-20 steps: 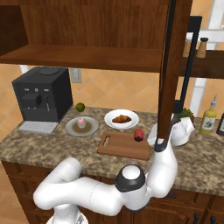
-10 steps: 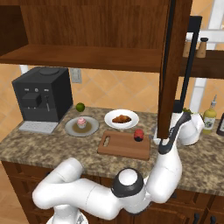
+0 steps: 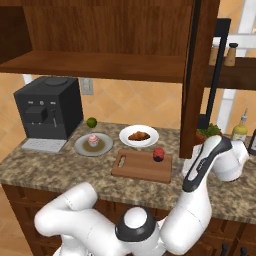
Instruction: From the different types of pastries on the counter, select a croissant and place it on the cutting board. Then retrieve a jar of jam from the cabinet and place it alongside the croissant on the cutting board.
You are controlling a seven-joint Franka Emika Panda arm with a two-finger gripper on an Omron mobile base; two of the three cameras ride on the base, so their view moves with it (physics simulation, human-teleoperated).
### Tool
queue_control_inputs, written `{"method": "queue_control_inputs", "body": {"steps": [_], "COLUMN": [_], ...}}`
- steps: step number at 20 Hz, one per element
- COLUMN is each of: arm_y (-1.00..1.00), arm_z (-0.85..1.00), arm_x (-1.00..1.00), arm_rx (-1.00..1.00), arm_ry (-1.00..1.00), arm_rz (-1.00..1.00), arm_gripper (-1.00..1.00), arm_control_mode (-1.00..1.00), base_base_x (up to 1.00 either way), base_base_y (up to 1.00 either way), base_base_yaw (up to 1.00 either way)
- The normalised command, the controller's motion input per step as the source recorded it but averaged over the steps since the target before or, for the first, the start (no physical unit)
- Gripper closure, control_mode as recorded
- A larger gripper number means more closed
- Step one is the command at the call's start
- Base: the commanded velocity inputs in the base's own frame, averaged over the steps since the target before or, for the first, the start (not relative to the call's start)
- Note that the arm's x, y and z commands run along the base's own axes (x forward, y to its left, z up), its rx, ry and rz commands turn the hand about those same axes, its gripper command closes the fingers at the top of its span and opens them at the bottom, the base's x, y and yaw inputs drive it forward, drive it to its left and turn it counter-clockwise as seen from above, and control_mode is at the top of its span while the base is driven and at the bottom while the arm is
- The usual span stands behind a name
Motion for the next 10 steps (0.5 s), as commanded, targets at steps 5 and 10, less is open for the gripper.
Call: {"method": "queue_control_inputs", "body": {"steps": [5,10], "arm_y": [0.94,0.98], "arm_z": [-0.77,-0.26], "arm_x": [-1.0,-0.95], "arm_rx": [0.0,0.0], "arm_ry": [-0.1,0.04], "arm_rz": [-0.51,-0.49], "arm_gripper": [-1.0,-1.0], "arm_control_mode": [-1.0,-1.0], "base_base_x": [0.0,0.0], "base_base_y": [0.0,0.0], "base_base_yaw": [0.0,0.0]}}
